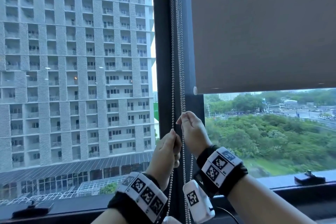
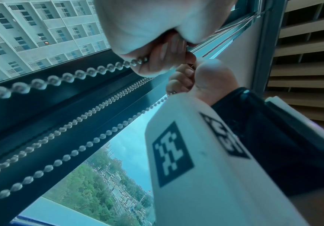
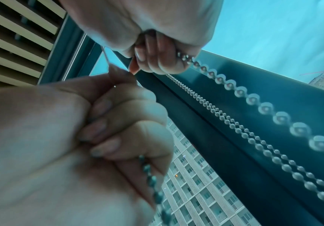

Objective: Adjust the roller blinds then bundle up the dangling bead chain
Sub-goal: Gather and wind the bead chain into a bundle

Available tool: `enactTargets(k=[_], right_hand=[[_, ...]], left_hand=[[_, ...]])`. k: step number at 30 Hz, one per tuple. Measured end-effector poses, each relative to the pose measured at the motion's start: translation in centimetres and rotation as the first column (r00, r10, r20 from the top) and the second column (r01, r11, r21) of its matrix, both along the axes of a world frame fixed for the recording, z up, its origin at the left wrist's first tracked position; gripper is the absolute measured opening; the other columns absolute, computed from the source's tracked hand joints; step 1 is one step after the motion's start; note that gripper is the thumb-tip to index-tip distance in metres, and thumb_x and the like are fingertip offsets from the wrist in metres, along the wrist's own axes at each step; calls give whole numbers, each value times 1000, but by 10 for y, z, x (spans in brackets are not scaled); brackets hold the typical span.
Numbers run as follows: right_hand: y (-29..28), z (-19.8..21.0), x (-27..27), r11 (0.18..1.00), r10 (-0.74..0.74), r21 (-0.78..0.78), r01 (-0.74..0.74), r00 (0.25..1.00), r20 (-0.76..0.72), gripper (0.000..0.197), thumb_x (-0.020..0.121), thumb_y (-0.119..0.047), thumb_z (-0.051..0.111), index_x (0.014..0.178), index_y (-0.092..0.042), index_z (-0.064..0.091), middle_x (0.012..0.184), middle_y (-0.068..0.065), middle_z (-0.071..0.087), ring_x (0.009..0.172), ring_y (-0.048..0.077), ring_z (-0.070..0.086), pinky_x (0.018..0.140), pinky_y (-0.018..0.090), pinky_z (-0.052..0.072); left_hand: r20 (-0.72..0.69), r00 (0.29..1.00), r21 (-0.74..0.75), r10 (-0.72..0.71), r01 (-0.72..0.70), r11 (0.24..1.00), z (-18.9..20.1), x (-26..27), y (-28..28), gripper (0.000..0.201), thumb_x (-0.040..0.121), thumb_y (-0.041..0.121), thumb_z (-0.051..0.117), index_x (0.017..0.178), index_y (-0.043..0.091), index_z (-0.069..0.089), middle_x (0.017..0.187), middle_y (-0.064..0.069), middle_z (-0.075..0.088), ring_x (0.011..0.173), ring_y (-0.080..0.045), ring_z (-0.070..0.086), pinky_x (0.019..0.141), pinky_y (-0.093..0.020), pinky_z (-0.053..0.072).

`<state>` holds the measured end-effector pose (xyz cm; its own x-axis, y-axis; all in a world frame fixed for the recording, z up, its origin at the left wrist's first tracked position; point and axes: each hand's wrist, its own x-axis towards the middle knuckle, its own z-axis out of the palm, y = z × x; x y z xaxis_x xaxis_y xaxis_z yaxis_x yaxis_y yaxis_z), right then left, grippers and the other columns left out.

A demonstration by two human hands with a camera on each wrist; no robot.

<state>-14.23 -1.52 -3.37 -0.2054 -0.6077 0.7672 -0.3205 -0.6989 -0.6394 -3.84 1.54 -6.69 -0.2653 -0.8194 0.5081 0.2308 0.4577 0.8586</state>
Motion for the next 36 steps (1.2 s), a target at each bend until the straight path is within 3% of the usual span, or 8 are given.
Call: enactTargets(k=[10,17,22,24,27,31,34,36], right_hand=[[42,0,-4,988,155,22,-156,987,47,32,98,-31,34,105,-14,60,51,-7,36,41,3,30,42,18,29],[55,-8,-8,995,104,1,-104,992,-76,30,96,-33,41,79,-15,58,42,-13,42,41,2,35,46,17,31],[54,-12,-12,998,14,-65,-18,997,-70,33,97,-28,39,64,-25,43,57,-9,37,46,4,34,49,23,32],[52,-12,-14,997,-21,-82,14,997,-78,33,98,-26,38,65,-28,44,68,-5,41,52,1,43,52,16,38],[51,-11,-17,995,-62,-86,52,991,-122,34,98,-28,37,65,-29,45,68,-5,43,56,4,41,58,26,37],[49,-15,-19,999,-28,-31,24,991,-131,31,93,-41,37,66,-27,44,51,-9,44,48,11,36,52,35,34],[47,-16,-20,999,-17,-29,13,990,-139,27,87,-46,36,75,-25,49,54,-15,52,50,6,41,53,34,34],[47,-16,-20,998,46,-24,-51,984,-171,28,90,-44,36,97,-26,56,83,-11,67,76,9,63,68,42,51]], left_hand=[[2,999,47,-41,41,998,-5,-7,3,41,99,38,31,67,17,44,49,9,32,40,-6,22,39,-18,20],[143,981,10,-131,131,991,-20,-17,5,46,98,43,31,60,26,49,47,11,31,41,-6,23,42,-18,22],[276,961,-164,13,34,986,-15,-16,5,21,100,31,34,96,16,49,67,3,51,49,-5,45,47,-20,37],[277,952,-285,128,-46,957,-7,-14,1,20,97,25,39,116,20,45,92,-3,60,75,-9,60,64,-24,52],[177,937,-505,302,-177,845,11,-8,-1,47,84,16,46,128,26,37,116,-1,53,106,-12,54,91,-25,47],[16,851,-846,524,-269,461,43,-3,16,64,74,-2,47,132,22,39,131,-2,46,124,-13,42,106,-32,35],[18,727,-971,687,-150,184,60,0,23,54,80,9,40,130,28,45,140,1,48,136,-17,34,111,-41,27],[84,631,-996,771,27,87,65,0,19,48,84,10,46,126,32,50,139,8,51,141,-15,27,114,-44,22]])
